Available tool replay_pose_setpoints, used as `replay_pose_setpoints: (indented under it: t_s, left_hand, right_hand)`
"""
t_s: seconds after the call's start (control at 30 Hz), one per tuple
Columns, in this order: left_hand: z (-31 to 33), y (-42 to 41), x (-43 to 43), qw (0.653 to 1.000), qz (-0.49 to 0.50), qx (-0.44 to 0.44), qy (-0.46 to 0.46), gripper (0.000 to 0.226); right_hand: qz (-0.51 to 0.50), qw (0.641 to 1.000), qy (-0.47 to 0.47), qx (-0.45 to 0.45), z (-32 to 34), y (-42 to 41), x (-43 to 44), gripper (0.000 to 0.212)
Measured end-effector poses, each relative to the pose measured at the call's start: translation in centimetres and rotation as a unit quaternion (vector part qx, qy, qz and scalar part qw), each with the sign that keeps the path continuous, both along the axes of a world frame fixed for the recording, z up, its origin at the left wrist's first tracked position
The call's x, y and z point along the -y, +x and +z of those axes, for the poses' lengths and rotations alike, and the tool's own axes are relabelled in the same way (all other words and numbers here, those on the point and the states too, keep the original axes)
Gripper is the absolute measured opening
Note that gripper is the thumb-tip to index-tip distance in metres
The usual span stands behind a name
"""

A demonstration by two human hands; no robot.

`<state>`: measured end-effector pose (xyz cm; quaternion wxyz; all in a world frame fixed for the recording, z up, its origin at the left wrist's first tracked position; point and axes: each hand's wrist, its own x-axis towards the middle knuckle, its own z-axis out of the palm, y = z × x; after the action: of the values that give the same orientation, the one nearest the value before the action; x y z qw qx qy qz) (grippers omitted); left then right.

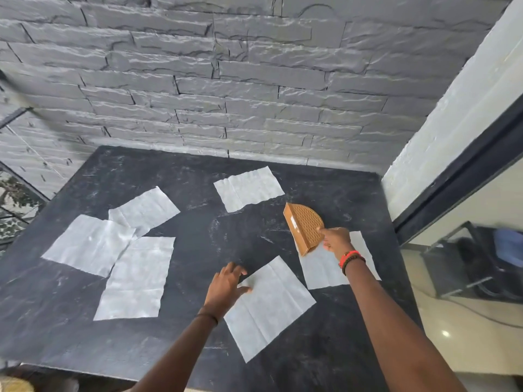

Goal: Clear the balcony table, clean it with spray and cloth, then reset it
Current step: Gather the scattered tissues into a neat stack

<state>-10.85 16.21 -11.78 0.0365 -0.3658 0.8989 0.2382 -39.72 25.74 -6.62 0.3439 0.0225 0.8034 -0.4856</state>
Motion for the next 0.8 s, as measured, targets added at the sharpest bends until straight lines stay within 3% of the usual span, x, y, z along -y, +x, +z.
replay_pose_setpoints:
  t_s: [0.03, 0.17, 0.3, 0.43, 0.5, 0.8]
  left_hand:
    - [0.0, -0.1, 0.0, 1.000, 0.001, -0.001, 0.002, 0.045]
    - [0.0, -0.5, 0.4, 1.000, -0.004, -0.002, 0.001, 0.044]
    - [-0.1, -0.8, 1.1, 1.000, -0.009, -0.014, -0.003, 0.041]
    - [-0.3, -1.1, 1.8, 1.000, -0.020, -0.020, -0.005, 0.040]
    - [-0.4, -1.2, 2.2, 1.000, -0.024, -0.019, -0.007, 0.039]
    - [-1.1, -1.1, 3.9, 0.998, -0.052, -0.021, -0.006, 0.039]
  right_hand:
    - [-0.001, 1.000, -0.019, 0.020, -0.1, 0.0, -0.1, 0.010]
    - [0.010, 0.991, -0.113, 0.068, 0.1, 0.2, -0.5, 0.027]
    - [-0.011, 0.989, -0.145, -0.036, 1.3, 0.6, 0.9, 0.017]
    - [-0.007, 0.968, -0.059, -0.242, 1.6, 0.0, 2.9, 0.014]
    - [0.012, 0.952, -0.020, -0.304, 1.6, -0.4, 3.8, 0.009]
    - [0.046, 0.944, 0.054, -0.321, 0.1, -0.9, 5.6, 0.006]
